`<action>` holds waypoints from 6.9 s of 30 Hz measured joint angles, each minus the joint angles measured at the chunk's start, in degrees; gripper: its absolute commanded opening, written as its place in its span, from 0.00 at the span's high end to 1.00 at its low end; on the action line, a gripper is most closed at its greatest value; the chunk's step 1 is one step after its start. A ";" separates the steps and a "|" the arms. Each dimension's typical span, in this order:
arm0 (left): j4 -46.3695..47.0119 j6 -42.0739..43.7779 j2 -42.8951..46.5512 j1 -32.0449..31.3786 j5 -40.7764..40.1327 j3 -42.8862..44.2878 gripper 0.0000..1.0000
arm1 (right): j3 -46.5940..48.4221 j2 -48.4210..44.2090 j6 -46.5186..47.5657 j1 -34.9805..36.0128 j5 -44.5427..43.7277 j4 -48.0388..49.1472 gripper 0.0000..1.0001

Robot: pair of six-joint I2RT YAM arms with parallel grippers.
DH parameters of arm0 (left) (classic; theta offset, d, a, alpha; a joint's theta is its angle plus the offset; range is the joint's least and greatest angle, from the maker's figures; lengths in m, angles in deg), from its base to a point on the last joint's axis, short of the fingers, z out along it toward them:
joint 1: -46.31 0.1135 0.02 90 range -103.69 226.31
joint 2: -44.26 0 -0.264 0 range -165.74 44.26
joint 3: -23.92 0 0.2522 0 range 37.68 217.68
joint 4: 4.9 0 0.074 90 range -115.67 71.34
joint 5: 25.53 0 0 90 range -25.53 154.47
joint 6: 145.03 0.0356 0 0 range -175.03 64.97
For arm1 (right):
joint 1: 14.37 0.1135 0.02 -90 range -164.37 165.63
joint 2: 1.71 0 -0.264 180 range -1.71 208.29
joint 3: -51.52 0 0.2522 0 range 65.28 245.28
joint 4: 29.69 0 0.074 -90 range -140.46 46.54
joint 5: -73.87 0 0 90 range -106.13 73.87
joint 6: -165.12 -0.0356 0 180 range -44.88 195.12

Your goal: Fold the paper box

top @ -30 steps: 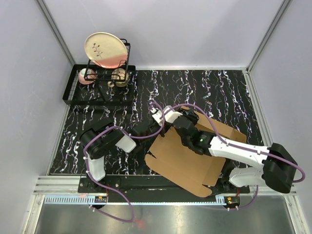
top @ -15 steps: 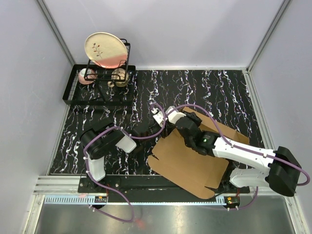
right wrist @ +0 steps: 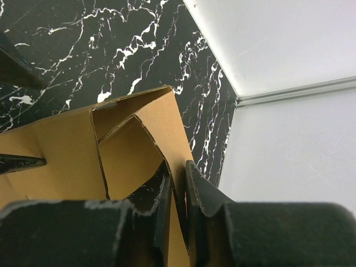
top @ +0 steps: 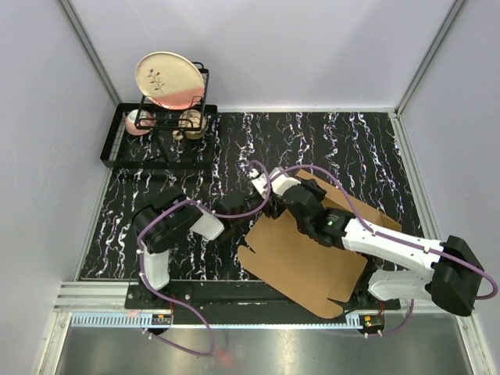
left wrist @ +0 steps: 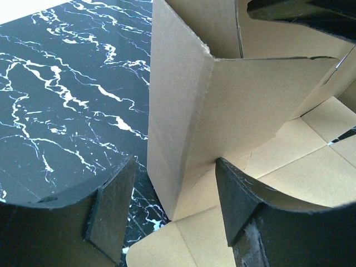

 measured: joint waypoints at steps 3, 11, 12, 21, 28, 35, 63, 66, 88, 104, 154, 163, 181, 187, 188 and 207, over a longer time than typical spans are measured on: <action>-0.61 -0.37 -1.05 0.00 0.66 1.57 0.36 | -0.02 -0.02 -0.22 -0.22 -0.52 -0.55 0.92; -1.57 -1.60 -1.46 0.00 1.33 2.14 0.31 | -0.28 -0.11 -2.40 -0.28 -1.03 -1.27 0.94; -1.55 -1.60 -1.44 0.00 1.33 2.01 0.29 | -0.35 -0.13 -2.51 -0.28 -1.01 -1.25 0.94; -1.05 -2.64 -0.70 0.02 2.34 1.62 0.23 | -0.50 -0.17 -3.85 -0.26 -0.98 -1.27 0.94; -1.44 -4.59 -2.51 -0.15 6.12 5.51 0.22 | -0.50 -0.07 -4.66 -0.24 -1.51 -1.95 0.94; -1.42 -5.92 -6.01 -1.16 8.20 9.92 0.30 | -0.46 0.59 -5.33 -0.22 -2.89 -2.34 0.94; -0.04 -4.52 -6.40 -1.49 7.45 10.38 0.37 | 4.96 -0.22 -18.36 1.42 -5.40 -17.35 0.68; -0.04 -4.52 -6.40 -1.49 7.43 10.38 0.37 | 4.96 -0.22 -18.32 1.46 -6.08 -17.46 0.76; 0.31 -7.13 -11.37 -1.81 8.46 16.94 0.24 | 3.96 1.14 -17.55 0.98 -11.89 -18.71 1.00; 1.27 -6.36 -8.17 -1.51 9.51 13.27 0.03 | 3.82 1.18 -19.17 1.03 -12.33 -18.53 1.00; 3.34 -3.65 -23.50 -2.95 5.62 28.52 1.00 | 9.60 2.36 -26.03 1.14 -7.48 -29.11 0.47; 3.74 -2.84 -16.90 -2.75 2.05 19.54 1.00 | 13.64 -2.69 -28.72 3.63 -7.28 -29.94 0.43; 2.78 1.36 -9.11 -3.10 -5.53 7.19 1.00 | 10.56 -6.21 -32.79 4.42 -6.60 -19.93 0.49; 2.43 4.09 -7.52 -3.72 -9.14 5.11 1.00 | 7.58 -0.17 -33.31 2.91 -5.49 -14.58 0.51; 2.47 4.28 -7.32 -3.76 -9.49 4.85 1.00 | 7.58 -0.11 -33.35 2.23 -5.18 -13.31 0.51; 2.25 4.48 -5.55 -4.26 -11.10 1.86 0.49 | 4.98 2.34 -34.95 -0.72 -0.33 -2.82 0.61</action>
